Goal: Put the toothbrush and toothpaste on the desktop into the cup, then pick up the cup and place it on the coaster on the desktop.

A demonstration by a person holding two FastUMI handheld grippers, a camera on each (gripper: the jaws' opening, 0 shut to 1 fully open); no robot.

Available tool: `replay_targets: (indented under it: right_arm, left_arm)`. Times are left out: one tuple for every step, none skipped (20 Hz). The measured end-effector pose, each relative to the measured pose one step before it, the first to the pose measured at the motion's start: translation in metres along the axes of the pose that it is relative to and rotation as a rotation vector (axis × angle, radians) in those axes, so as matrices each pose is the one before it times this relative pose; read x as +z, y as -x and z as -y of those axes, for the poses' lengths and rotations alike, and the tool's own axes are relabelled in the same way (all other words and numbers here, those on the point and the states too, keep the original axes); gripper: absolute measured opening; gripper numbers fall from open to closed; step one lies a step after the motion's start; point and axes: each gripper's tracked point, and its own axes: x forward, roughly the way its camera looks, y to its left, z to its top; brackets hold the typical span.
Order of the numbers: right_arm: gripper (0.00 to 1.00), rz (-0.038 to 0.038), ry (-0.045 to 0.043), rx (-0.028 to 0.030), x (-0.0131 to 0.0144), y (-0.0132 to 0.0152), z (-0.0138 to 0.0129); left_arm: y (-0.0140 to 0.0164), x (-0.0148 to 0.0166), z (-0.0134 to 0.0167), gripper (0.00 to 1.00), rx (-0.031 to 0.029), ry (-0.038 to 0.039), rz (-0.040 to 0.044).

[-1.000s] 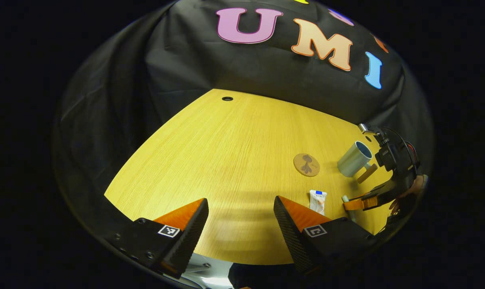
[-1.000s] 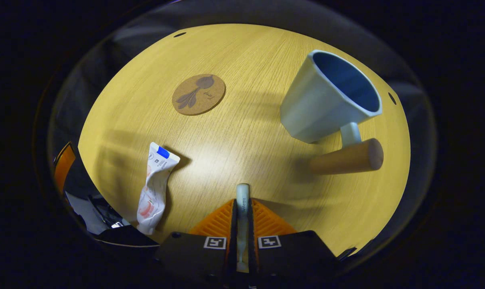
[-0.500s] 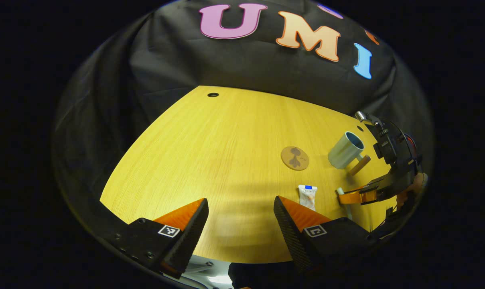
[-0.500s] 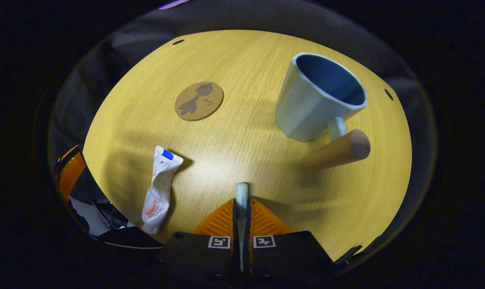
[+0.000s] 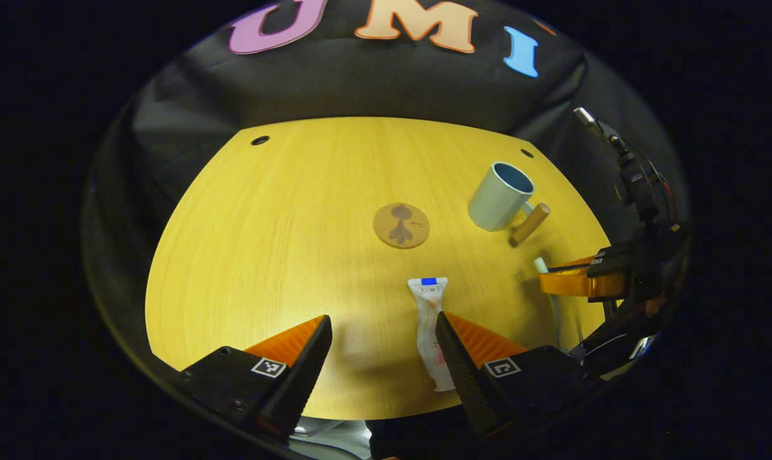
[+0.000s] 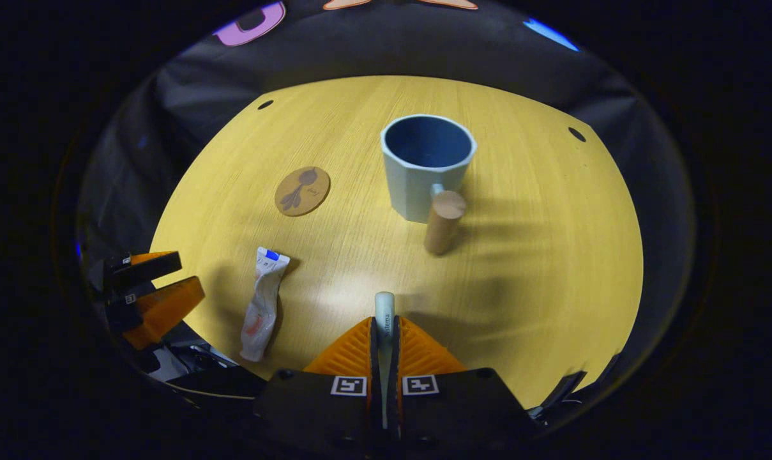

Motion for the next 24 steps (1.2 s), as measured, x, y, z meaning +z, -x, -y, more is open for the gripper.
replay_targets:
  right_arm:
    - [0.06, 0.00677, -0.01178, -0.00598, -0.00257, 0.00480, 0.00553]
    - [0.06, 0.00693, -0.01217, -0.00697, -0.00248, 0.00365, 0.00645]
    - [0.06, 0.00756, -0.01181, -0.00561, -0.00190, 0.00339, 0.00661]
    - [0.06, 0.00577, -0.01145, -0.00715, -0.00221, 0.00294, 0.00678]
    - [0.06, 0.00288, -0.01101, -0.00871, -0.00190, 0.00264, 0.00701]
    - [0.06, 0.00191, -0.01139, -0.00763, -0.00249, 0.00167, 0.00650]
    - [0.06, 0.00099, -0.01217, -0.00597, -0.00298, 0.00206, 0.00595]
    - [0.06, 0.00009, -0.01279, -0.00393, -0.00258, 0.00164, 0.00552]
    - [0.06, -0.00053, -0.01236, -0.00290, -0.00247, 0.00167, 0.00475]
    - [0.06, 0.00129, -0.01074, -0.00259, -0.00214, 0.00023, 0.00427]
    - [0.06, 0.00190, -0.01014, -0.00252, -0.00089, 0.00020, 0.00385]
    - [0.06, 0.00131, -0.00867, -0.00040, -0.00015, 0.00138, 0.00367]
    - [0.06, 0.00349, -0.00750, -0.00084, 0.00014, 0.00058, 0.00339]
    - [0.07, 0.00226, -0.00674, -0.00051, 0.00067, 0.00062, 0.00288]
    - [0.06, 0.00260, -0.00550, -0.00059, 0.00048, 0.00067, 0.00297]
    - [0.06, 0.00179, -0.00383, -0.00119, 0.00097, 0.00032, 0.00307]
    - [0.06, 0.00180, -0.00403, -0.00198, 0.00043, -0.00015, 0.00377]
    - [0.06, 0.00245, -0.00503, -0.00285, 0.00100, 0.00028, 0.00351]
    - [0.06, 0.00238, -0.00583, -0.00225, 0.00044, 0.00043, 0.00296]
    - [0.06, 0.00100, -0.00630, -0.00142, 0.00054, 0.00026, 0.00322]
    - [0.06, -0.00094, -0.00611, -0.00273, -0.00022, 0.00027, 0.00307]
    - [0.06, -0.00221, -0.00579, -0.00424, -0.00099, -0.00075, 0.00368]
    - [0.06, -0.00221, -0.00407, -0.00225, -0.00036, 0.00024, 0.00293]
    - [0.06, 0.00029, -0.00288, -0.00171, 0.00040, 0.00011, 0.00217]
  left_arm:
    - [-0.00523, -0.00015, 0.00695, 0.95, -0.01011, -0.01208, -0.01965]
    - [-0.00656, -0.00030, 0.00743, 0.95, -0.01223, -0.00038, -0.02441]
    - [-0.00315, -0.00069, 0.00773, 0.95, -0.01551, 0.01015, -0.02503]
    - [-0.00476, -0.00037, 0.00690, 0.95, -0.01605, 0.01868, -0.02495]
    - [-0.00588, -0.00025, 0.00586, 0.95, -0.01527, 0.02453, -0.02002]
    - [-0.00437, 0.00018, 0.00413, 0.95, -0.00960, 0.02628, -0.01729]
    - [-0.00349, 0.00046, 0.00209, 0.95, -0.00231, 0.02225, -0.01501]
    - [-0.00522, 0.00213, 0.00007, 0.96, 0.00161, 0.01870, -0.00844]
    - [-0.00476, 0.00168, 0.00005, 0.96, 0.00062, 0.01895, -0.00871]
    - [-0.00417, -0.00113, -0.00004, 0.95, -0.00171, 0.02123, -0.01674]
    - [-0.00407, -0.00085, 0.00089, 0.95, -0.00358, 0.02145, -0.01644]
    - [-0.00376, -0.00089, 0.00069, 0.94, -0.00425, 0.01954, -0.01562]
    - [-0.00364, -0.00217, -0.00133, 0.94, -0.00151, 0.01684, -0.01468]
    - [-0.00352, -0.00190, -0.00143, 0.93, 0.00271, 0.01080, -0.01558]
    - [-0.00363, -0.00189, -0.00127, 0.92, 0.00732, 0.00500, -0.01202]
    - [-0.00288, -0.00113, -0.00163, 0.90, 0.00986, 0.00201, -0.01173]
    - [-0.00285, -0.00128, -0.00136, 0.84, 0.00899, 0.00020, -0.00990]
    - [-0.00239, -0.00123, -0.00155, 0.84, 0.01304, -0.00081, -0.00956]
    - [-0.00246, -0.00096, -0.00120, 0.75, 0.00852, 0.00077, -0.00715]
    - [-0.00150, -0.00069, 0.00062, 0.71, 0.00411, 0.00175, -0.00880]
    - [-0.00158, -0.00114, 0.00044, 0.67, 0.00186, 0.00062, -0.00451]
    - [-0.00178, -0.00044, -0.00041, 0.64, 0.00399, 0.00002, -0.00649]
    - [-0.00122, -0.00016, -0.00074, 0.59, 0.00866, -0.00266, -0.00126]
    - [-0.00009, 0.00091, -0.00165, 0.55, 0.01235, -0.00543, -0.00032]
